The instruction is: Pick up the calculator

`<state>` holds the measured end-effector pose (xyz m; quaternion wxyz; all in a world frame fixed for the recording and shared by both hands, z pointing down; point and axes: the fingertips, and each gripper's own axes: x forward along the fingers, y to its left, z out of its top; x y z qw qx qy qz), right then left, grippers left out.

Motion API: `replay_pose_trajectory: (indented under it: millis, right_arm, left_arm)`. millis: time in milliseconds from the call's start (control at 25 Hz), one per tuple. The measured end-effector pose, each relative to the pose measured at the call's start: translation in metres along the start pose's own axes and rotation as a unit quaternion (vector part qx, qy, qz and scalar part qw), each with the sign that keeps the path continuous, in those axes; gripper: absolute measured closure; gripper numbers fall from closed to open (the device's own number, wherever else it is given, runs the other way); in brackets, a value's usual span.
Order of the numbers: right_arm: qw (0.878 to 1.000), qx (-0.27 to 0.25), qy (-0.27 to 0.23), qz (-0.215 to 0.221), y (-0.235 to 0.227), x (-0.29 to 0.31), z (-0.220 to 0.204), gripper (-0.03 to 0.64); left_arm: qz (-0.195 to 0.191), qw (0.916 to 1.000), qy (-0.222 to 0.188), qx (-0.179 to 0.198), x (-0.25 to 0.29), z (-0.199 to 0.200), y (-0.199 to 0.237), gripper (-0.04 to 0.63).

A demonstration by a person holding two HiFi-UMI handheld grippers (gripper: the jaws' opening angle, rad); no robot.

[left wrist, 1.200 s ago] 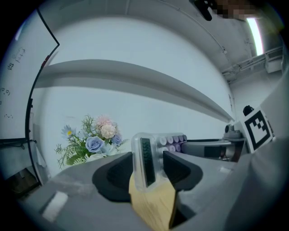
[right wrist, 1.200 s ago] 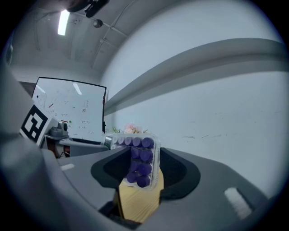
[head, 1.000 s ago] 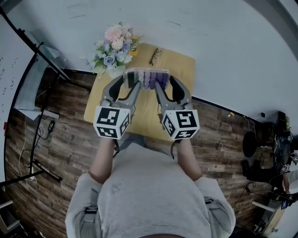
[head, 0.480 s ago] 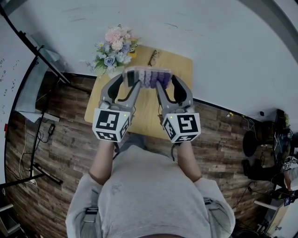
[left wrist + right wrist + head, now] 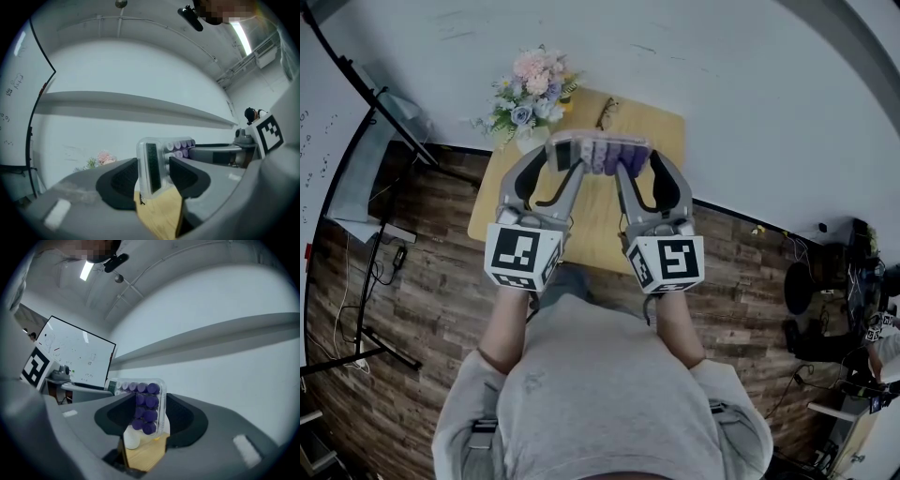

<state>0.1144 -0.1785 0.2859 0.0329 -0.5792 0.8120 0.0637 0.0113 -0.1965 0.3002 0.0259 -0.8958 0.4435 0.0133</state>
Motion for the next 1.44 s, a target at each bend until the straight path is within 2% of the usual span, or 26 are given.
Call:
replay_pose_trajectory:
  millis: [680,1440]
  right_arm:
    - [0.999,-0.017,-0.033,-0.006,0.004,-0.022,0.022,0.414]
    - [0.999,-0.027,-0.043,-0.007,0.006,-0.034,0.03,0.414]
  left_arm:
    - [-0.003,0.9995,-0.025,0.018,-0.015,0.02,-0.016,0.376]
    - [-0.003,0.9993,-0.032,0.021,-0.022,0.026,-0.025,0.376]
